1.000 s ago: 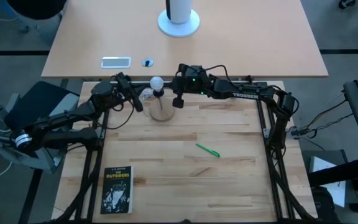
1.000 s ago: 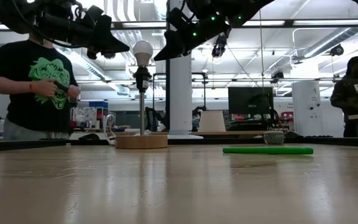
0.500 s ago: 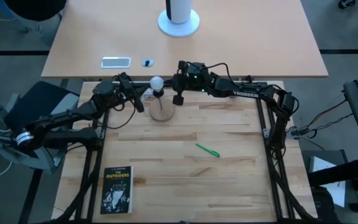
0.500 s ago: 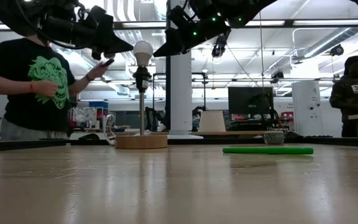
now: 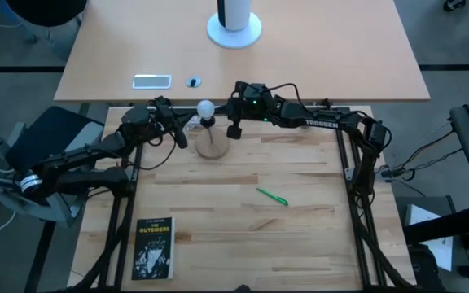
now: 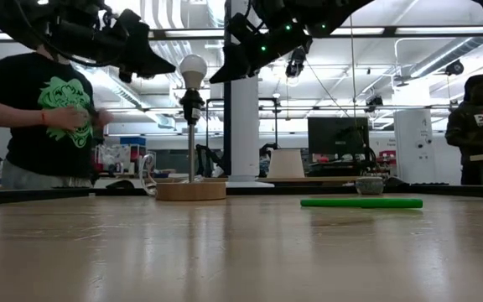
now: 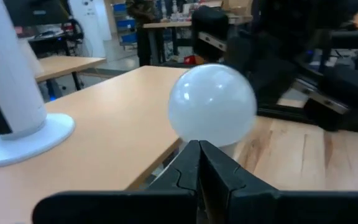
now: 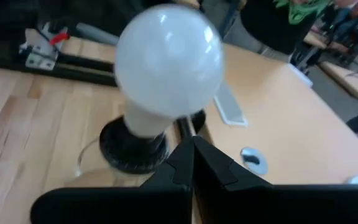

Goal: Screw lightbulb
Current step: Insert the lightbulb into the lamp

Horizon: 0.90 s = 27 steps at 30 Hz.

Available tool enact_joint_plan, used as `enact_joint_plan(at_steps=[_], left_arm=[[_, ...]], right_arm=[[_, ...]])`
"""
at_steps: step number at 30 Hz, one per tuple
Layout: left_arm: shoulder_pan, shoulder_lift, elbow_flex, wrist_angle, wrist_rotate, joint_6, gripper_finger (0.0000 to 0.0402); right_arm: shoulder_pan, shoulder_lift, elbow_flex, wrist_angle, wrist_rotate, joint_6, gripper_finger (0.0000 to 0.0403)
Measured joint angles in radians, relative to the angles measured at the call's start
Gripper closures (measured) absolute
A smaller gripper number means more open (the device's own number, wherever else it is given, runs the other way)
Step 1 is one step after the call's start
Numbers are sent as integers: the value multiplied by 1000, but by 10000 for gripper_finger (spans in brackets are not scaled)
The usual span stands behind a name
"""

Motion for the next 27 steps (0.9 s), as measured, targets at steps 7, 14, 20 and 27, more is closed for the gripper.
enact_joint_plan(at_steps=[7,14,20,27], left_arm=[[0,9,0,65,55,13,401],[0,46,0,82,-68,7,401],[0,52,0,60,-73,10,401],[0,13,0,63,57,5,401]], right_arm=[[-2,0,0,59,-54,-25,403],[4,0,0,37,-106,-20,403],[9,0,0,-4,-92,-2,403],[-5,0,0,11,-1,-19,403]])
